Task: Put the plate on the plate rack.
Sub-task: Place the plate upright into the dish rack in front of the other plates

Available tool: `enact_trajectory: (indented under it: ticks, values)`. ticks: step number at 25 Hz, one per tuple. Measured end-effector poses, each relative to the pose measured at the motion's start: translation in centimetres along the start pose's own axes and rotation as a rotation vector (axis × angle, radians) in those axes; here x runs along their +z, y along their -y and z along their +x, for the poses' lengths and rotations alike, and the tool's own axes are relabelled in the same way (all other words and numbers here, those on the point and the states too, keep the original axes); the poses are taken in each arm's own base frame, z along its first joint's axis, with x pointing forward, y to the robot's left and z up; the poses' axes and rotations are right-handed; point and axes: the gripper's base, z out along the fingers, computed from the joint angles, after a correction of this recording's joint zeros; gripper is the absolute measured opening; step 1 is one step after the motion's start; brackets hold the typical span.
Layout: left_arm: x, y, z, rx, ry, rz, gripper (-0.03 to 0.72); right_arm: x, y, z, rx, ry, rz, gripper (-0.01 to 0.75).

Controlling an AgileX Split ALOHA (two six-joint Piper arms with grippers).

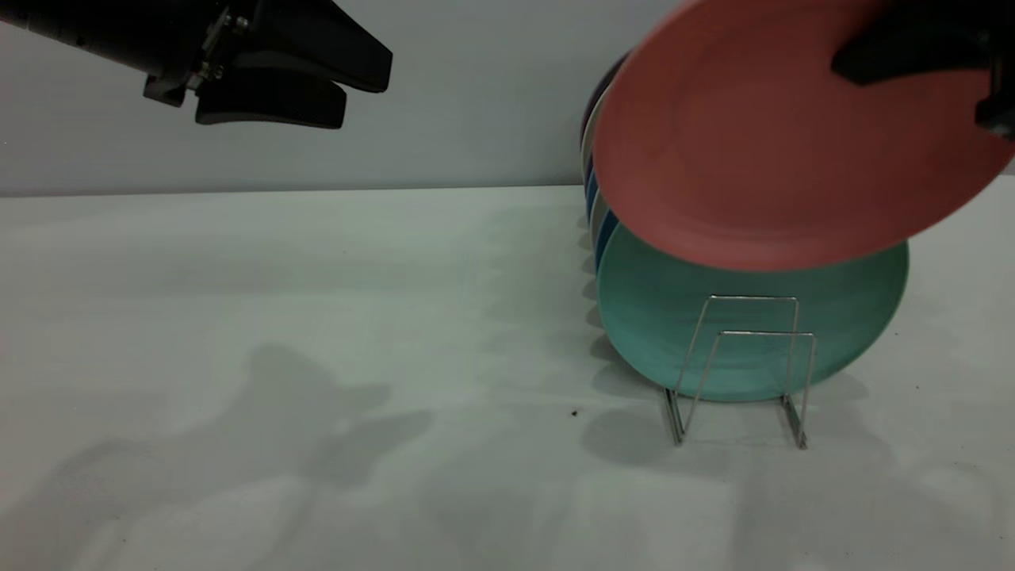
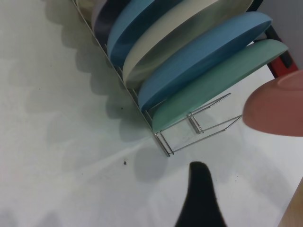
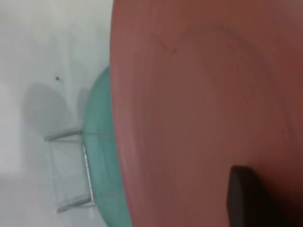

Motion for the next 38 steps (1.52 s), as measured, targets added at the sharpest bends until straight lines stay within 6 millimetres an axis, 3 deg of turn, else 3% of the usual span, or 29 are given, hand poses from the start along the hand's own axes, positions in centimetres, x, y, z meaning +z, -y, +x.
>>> enact_trajectory:
  ticks: [38]
  values:
    - [0.0, 0.0, 0.0, 0.000, 0.001, -0.003, 0.557, 5.5, -1.7, 2.6, 0.004, -0.111, -0.089, 0.143]
